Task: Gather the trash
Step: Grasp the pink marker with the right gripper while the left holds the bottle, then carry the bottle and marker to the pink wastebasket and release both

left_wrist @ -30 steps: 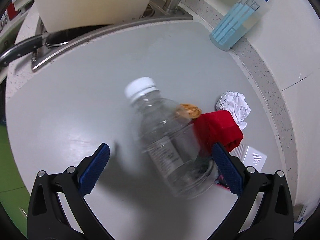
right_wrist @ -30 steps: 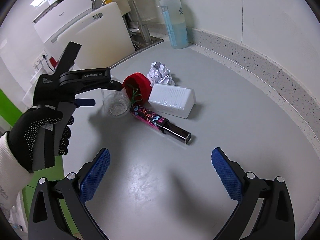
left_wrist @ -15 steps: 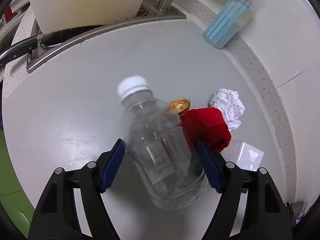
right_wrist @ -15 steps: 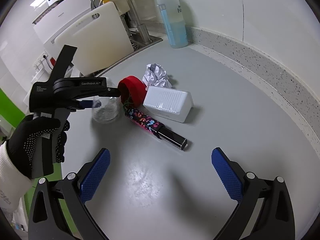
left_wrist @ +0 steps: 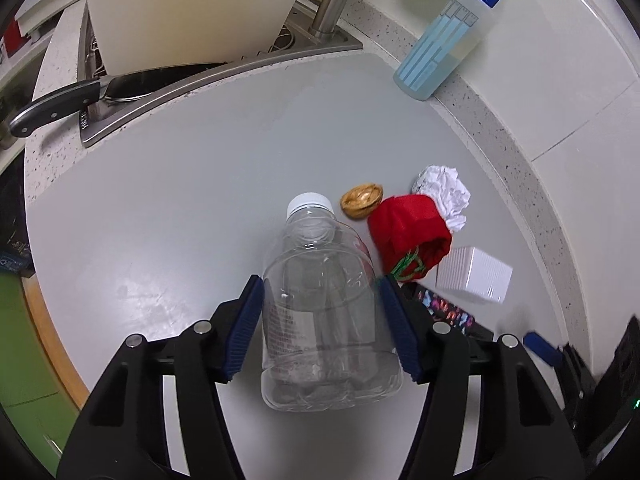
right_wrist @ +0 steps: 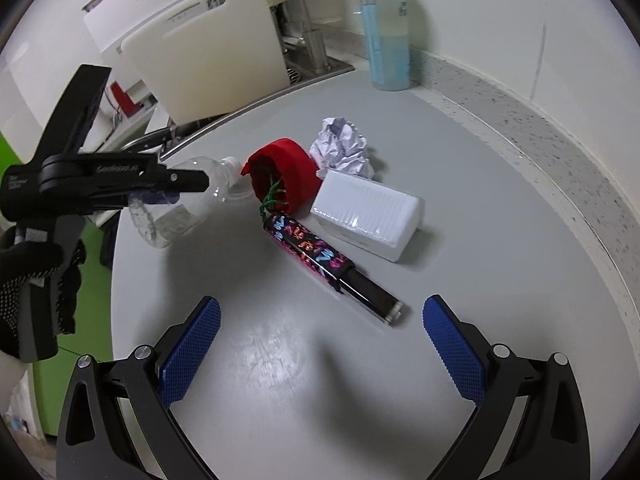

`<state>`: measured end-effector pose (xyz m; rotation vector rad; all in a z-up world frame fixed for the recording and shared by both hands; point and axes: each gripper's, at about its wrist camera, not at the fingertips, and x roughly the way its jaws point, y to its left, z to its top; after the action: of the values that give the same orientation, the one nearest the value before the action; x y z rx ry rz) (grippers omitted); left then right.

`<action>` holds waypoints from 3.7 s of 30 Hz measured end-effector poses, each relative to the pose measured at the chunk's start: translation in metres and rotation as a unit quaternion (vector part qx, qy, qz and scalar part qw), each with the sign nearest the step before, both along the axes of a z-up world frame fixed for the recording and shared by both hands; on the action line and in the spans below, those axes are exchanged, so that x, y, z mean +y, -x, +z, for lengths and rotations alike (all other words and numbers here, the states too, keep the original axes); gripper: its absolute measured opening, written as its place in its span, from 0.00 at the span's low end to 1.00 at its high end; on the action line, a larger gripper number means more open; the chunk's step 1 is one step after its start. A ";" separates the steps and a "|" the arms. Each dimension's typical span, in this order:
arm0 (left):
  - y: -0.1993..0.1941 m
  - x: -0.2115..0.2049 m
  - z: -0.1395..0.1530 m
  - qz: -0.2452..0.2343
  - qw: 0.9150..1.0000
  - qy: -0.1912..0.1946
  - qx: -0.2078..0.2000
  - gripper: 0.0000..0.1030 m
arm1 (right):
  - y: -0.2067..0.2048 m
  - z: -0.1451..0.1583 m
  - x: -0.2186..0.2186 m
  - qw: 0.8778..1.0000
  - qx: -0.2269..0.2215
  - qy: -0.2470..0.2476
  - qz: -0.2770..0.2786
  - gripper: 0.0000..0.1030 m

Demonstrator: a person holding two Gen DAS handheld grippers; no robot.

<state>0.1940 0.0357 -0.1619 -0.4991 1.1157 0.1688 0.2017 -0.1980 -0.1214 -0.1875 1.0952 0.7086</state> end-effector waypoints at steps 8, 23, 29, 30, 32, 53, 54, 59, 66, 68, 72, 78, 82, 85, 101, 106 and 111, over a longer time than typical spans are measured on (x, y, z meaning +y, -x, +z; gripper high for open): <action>0.019 0.002 0.013 -0.014 1.000 -0.007 -0.016 0.58 | -0.010 -0.014 0.026 0.998 0.017 0.010 0.061 0.94; 0.029 0.006 0.023 -0.012 0.999 -0.016 -0.027 0.58 | -0.025 -0.043 0.056 0.990 0.011 0.063 0.123 0.70; 0.032 0.008 0.022 -0.010 0.999 -0.014 -0.028 0.58 | -0.032 -0.050 0.059 0.987 0.002 0.084 0.137 0.51; 0.032 0.009 0.021 -0.010 0.999 -0.013 -0.028 0.58 | -0.032 -0.050 0.058 0.987 0.000 0.086 0.137 0.46; 0.032 0.008 0.020 -0.011 0.999 -0.011 -0.029 0.58 | -0.036 -0.049 0.054 0.987 0.002 0.088 0.134 0.38; 0.057 0.008 0.035 -0.036 0.998 -0.022 -0.051 0.58 | -0.007 -0.003 0.050 0.995 -0.006 0.055 0.089 0.23; 0.061 0.010 0.038 -0.036 0.998 -0.026 -0.053 0.58 | -0.001 0.003 0.054 0.995 -0.011 0.050 0.088 0.23; 0.095 0.026 0.055 -0.030 0.996 -0.047 -0.069 0.58 | 0.024 0.027 0.078 0.995 -0.025 0.027 0.096 0.23; 0.174 0.079 0.071 0.007 0.994 -0.075 -0.074 0.58 | 0.084 0.049 0.150 0.988 -0.032 -0.018 0.147 0.23; 0.198 0.096 0.068 0.022 0.994 -0.081 -0.069 0.58 | 0.100 0.048 0.174 0.986 -0.027 -0.027 0.162 0.23; 0.248 0.137 0.054 0.058 0.993 -0.087 -0.051 0.58 | 0.132 0.038 0.223 0.981 -0.014 -0.035 0.193 0.23; 0.305 0.189 0.011 0.098 0.991 -0.090 -0.018 0.58 | 0.177 0.001 0.293 0.973 0.004 -0.017 0.228 0.23; 0.330 0.220 -0.038 0.116 0.990 -0.077 0.006 0.58 | 0.199 -0.050 0.330 0.970 0.023 0.013 0.240 0.23; 0.342 0.242 -0.090 0.127 0.990 -0.062 0.023 0.58 | 0.211 -0.096 0.353 0.968 0.036 0.034 0.247 0.23; 0.353 0.316 -0.415 0.148 0.985 0.017 0.092 0.59 | 0.239 -0.347 0.396 0.956 0.079 0.099 0.263 0.23; 0.352 0.326 -0.473 0.156 0.982 0.027 0.098 0.84 | 0.237 -0.400 0.389 0.954 0.089 0.117 0.260 0.23; 0.361 0.333 -0.497 0.173 0.979 0.033 0.103 0.97 | 0.244 -0.428 0.403 0.950 0.099 0.128 0.265 0.23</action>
<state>-0.1670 0.3687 -0.6593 -0.7476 1.2325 0.4976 -0.0424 0.2051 -0.5496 -0.6626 1.3458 1.0799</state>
